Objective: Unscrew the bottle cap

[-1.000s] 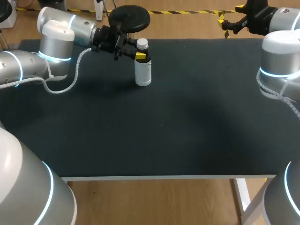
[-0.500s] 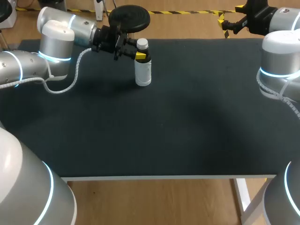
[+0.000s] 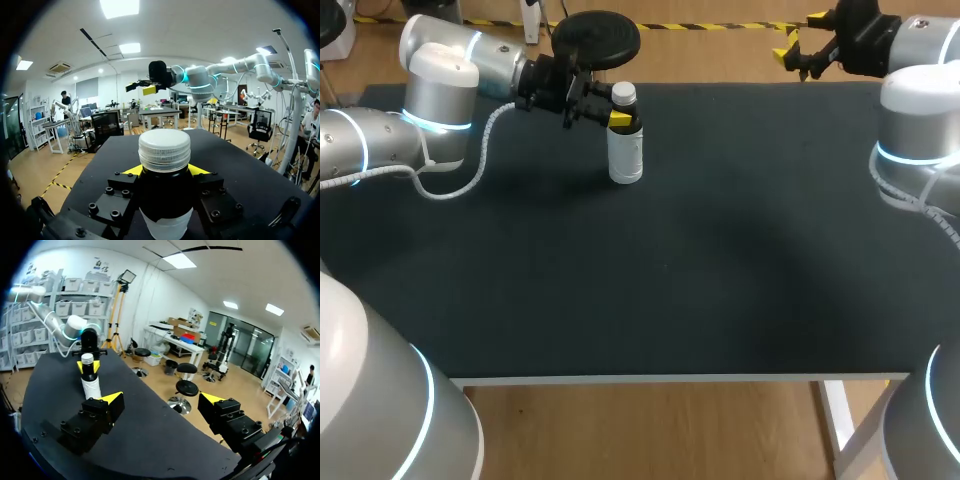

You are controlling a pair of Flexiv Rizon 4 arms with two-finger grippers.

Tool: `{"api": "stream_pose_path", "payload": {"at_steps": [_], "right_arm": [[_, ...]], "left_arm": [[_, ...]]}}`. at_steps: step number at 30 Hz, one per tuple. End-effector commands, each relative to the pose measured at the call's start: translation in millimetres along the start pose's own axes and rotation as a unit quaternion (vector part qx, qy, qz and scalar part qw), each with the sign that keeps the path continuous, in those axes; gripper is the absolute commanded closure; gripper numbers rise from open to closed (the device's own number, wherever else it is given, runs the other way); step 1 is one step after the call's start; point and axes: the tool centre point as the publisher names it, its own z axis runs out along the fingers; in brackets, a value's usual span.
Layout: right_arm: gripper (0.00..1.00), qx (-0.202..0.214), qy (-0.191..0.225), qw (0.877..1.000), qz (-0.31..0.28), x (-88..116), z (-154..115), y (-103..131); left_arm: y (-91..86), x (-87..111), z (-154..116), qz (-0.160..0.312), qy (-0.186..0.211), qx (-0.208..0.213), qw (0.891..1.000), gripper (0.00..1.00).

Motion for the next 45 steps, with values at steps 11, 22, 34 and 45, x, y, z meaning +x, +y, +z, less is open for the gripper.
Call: {"api": "stream_pose_path", "payload": {"at_steps": [11,22,34,45], "right_arm": [[0.00,0.073,0.231,0.969,-0.039,14.5,40.9,12.3],[0.00,0.072,0.296,0.952,-0.021,48.1,61.7,19.7],[0.00,0.053,0.333,0.941,-0.028,85.0,76.5,27.3],[0.00,0.053,0.333,0.941,-0.028,85.0,76.5,27.3]], "left_arm": [[0.1,-1.6,-0.9,0.000,0.003,0.000,1.000,1.00],[0.1,-1.6,-0.9,0.000,0.003,0.000,1.000,1.00],[0.1,-1.6,-0.9,0.000,0.003,0.000,1.000,1.00],[0.1,-1.6,-0.9,0.000,0.003,0.000,1.000,1.00]]}}
